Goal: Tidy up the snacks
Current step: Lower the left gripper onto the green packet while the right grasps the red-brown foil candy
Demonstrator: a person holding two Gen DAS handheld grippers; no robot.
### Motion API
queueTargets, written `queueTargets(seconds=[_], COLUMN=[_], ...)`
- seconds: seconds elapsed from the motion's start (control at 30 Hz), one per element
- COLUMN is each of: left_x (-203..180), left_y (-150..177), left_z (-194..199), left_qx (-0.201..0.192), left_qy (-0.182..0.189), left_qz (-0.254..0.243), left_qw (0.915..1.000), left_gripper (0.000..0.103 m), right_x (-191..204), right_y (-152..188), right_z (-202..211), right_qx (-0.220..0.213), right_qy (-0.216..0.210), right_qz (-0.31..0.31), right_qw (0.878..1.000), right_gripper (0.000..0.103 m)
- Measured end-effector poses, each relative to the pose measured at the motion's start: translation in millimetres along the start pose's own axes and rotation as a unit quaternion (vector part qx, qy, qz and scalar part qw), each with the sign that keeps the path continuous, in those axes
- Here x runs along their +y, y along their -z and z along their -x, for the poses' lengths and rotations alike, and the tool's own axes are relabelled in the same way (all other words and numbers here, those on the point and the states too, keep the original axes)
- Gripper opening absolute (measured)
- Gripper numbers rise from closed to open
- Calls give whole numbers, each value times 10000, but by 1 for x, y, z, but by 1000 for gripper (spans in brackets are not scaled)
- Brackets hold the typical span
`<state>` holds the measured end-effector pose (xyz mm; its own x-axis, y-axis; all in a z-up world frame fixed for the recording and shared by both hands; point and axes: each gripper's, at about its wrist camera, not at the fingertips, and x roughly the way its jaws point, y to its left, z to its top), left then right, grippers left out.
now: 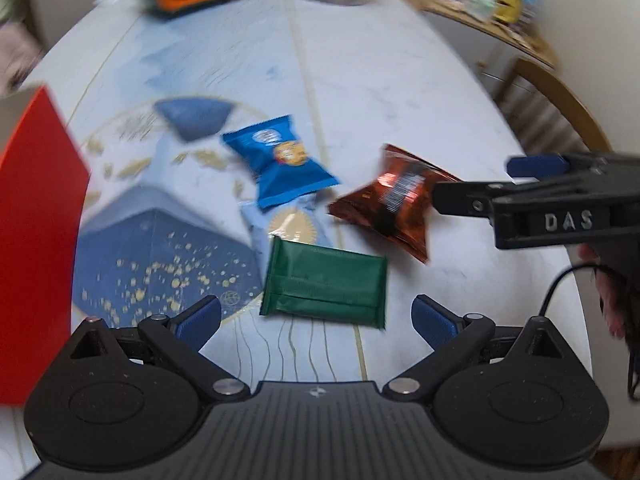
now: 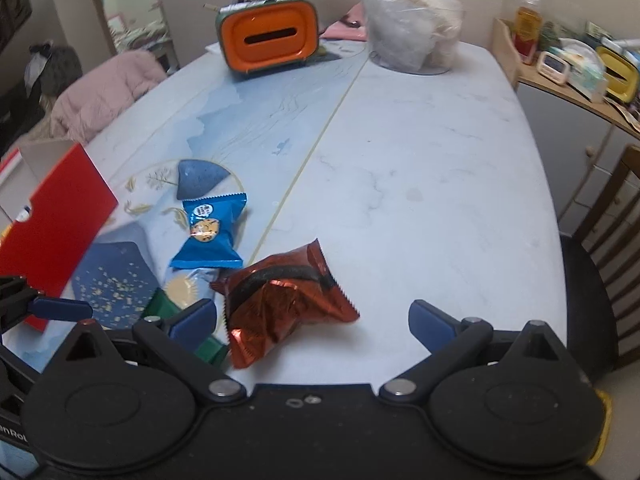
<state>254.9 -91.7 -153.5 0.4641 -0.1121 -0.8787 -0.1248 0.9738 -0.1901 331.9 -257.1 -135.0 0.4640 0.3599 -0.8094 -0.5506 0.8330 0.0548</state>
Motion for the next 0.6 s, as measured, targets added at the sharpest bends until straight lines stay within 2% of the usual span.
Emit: queueTargets(seconds=[0.13, 0.3, 0.47, 0.6], left_x=[9, 19, 22, 24], left_y=[-8, -13, -14, -16], left_z=[-15, -28, -40, -41], left_qx=[209, 352, 480, 411], left_qy=[-48, -106, -222, -219], left_qz=[906, 1925, 2413, 2707], left_qw=[9957, 9806, 9690, 9615], left_gripper=[102, 101, 101, 101], right_x=[-7, -15, -22, -24], right_y=[-13, -25, -30, -29], right_z=[-17, -36, -49, -56], right_qx=[108, 292, 438, 524], right_qy=[-138, -321, -518, -584], right_qz=[-3, -279, -567, -668], right_qw=[9998, 9987, 9961, 9947], right_gripper=[103, 99, 98, 96])
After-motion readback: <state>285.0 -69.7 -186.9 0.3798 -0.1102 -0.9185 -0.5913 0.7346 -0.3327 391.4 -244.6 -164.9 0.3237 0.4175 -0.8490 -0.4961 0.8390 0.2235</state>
